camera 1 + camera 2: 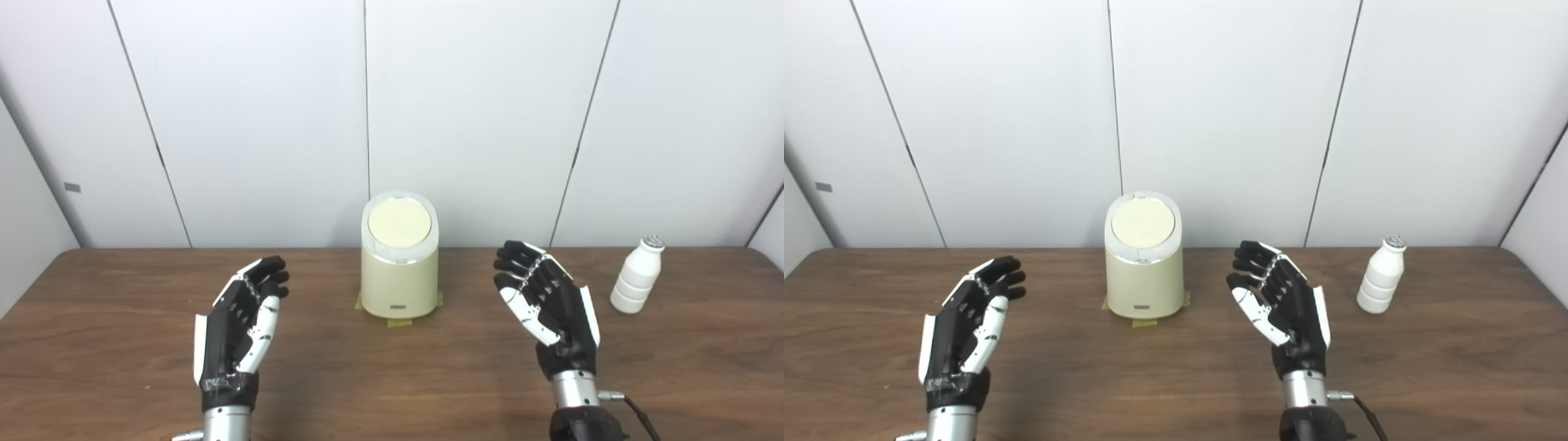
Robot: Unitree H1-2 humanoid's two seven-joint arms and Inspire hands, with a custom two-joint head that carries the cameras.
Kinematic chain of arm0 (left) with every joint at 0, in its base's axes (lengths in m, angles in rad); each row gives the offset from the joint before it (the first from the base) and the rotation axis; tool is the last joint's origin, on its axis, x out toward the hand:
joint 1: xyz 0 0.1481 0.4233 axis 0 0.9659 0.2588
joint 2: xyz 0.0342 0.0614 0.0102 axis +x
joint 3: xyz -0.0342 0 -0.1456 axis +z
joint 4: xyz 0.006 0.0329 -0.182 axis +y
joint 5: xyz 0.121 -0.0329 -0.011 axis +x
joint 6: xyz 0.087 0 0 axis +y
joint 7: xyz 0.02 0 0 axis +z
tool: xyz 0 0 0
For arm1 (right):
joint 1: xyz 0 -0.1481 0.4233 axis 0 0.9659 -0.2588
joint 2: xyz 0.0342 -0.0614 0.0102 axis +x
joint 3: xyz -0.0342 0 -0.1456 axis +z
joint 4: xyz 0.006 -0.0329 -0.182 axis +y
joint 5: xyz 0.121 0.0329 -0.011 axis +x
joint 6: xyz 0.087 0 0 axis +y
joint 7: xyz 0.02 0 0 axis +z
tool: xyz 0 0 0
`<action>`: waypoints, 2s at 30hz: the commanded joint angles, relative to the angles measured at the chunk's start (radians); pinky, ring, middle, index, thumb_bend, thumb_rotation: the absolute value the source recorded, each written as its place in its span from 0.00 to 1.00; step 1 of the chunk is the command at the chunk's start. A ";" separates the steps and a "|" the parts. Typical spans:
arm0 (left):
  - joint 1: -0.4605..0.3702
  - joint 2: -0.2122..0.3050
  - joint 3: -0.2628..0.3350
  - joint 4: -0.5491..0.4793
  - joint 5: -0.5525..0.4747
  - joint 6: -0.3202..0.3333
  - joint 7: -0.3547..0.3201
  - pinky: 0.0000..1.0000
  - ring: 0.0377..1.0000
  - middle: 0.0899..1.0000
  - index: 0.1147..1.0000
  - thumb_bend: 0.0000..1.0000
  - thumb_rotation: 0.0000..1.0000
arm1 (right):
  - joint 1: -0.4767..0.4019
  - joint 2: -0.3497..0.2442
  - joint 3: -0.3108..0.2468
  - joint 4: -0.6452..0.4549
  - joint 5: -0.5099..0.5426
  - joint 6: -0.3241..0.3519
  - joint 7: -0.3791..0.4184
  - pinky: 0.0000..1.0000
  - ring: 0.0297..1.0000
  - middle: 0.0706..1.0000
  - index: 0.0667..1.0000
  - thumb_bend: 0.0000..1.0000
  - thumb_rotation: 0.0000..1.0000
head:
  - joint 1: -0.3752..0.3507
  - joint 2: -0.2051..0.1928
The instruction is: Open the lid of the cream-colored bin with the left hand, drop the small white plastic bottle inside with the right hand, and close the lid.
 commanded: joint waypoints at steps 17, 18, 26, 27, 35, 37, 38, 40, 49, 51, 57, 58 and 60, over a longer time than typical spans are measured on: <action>-0.040 0.004 0.003 -0.020 0.004 -0.010 -0.003 0.72 0.73 0.73 0.69 0.26 0.39 | -0.039 0.005 0.012 -0.021 -0.023 -0.034 -0.005 0.59 0.66 0.66 0.63 0.29 0.23 | -0.005 -0.006; -0.046 0.003 0.006 -0.017 0.001 -0.008 0.000 0.71 0.73 0.73 0.69 0.25 0.38 | -0.042 0.005 0.014 -0.015 -0.031 -0.038 -0.006 0.60 0.67 0.66 0.64 0.29 0.24 | -0.014 -0.007; -0.131 0.026 -0.001 -0.016 0.033 0.008 -0.012 0.77 0.80 0.81 0.79 0.40 0.60 | -0.059 0.003 0.010 0.017 -0.036 -0.068 -0.013 0.59 0.66 0.66 0.64 0.29 0.28 | -0.004 -0.016; -0.145 0.031 -0.005 -0.022 0.041 0.028 -0.016 0.79 0.82 0.82 0.80 0.43 0.59 | -0.059 0.002 0.011 0.019 -0.036 -0.069 -0.012 0.59 0.67 0.66 0.64 0.30 0.30 | -0.004 -0.017; -0.320 0.076 -0.062 -0.039 0.239 0.298 -0.016 0.88 0.93 0.93 0.93 0.64 0.59 | -0.065 0.011 0.008 0.022 -0.018 -0.068 -0.012 0.58 0.66 0.66 0.64 0.29 0.25 | -0.001 -0.016; -0.370 0.080 -0.077 -0.020 0.268 0.353 -0.024 0.92 0.98 0.99 0.99 0.66 0.56 | -0.065 0.011 0.008 0.021 -0.012 -0.067 -0.010 0.59 0.66 0.66 0.64 0.29 0.24 | 0.000 -0.014; -0.394 0.080 -0.083 -0.002 0.275 0.366 -0.025 0.92 0.99 0.99 0.99 0.68 0.54 | -0.065 0.011 0.009 0.020 -0.011 -0.068 -0.010 0.59 0.66 0.66 0.64 0.29 0.24 | 0.000 -0.014; -0.439 0.073 -0.094 0.049 0.282 0.386 -0.026 0.92 1.00 1.00 1.00 0.73 0.48 | -0.064 0.009 0.009 0.023 -0.011 -0.073 -0.010 0.59 0.67 0.66 0.64 0.30 0.25 | 0.003 -0.015; -0.568 0.047 -0.168 0.271 0.433 0.427 0.050 0.97 1.00 1.00 1.00 0.86 0.45 | -0.065 0.015 0.006 0.029 -0.015 -0.087 -0.021 0.59 0.66 0.65 0.64 0.30 0.27 | -0.004 -0.009; -0.596 0.044 -0.178 0.319 0.461 0.425 0.075 0.99 1.00 1.00 1.00 0.87 0.45 | -0.066 0.015 0.006 0.025 -0.011 -0.084 -0.020 0.59 0.66 0.66 0.64 0.30 0.27 | -0.005 -0.007; -0.658 0.043 -0.204 0.415 0.529 0.425 0.141 1.00 1.00 1.00 1.00 0.89 0.41 | -0.064 0.012 0.006 0.027 -0.007 -0.092 -0.016 0.59 0.67 0.67 0.64 0.30 0.28 | -0.005 -0.004; -0.663 0.043 -0.206 0.424 0.535 0.423 0.150 1.00 1.00 1.00 1.00 0.89 0.41 | -0.063 0.013 0.005 0.028 -0.004 -0.091 -0.016 0.59 0.67 0.67 0.64 0.31 0.28 | -0.005 -0.004; -0.675 0.044 -0.214 0.442 0.551 0.425 0.166 1.00 1.00 1.00 1.00 0.90 0.40 | -0.063 0.012 0.004 0.028 -0.003 -0.090 -0.017 0.60 0.67 0.66 0.64 0.31 0.28 | -0.006 -0.003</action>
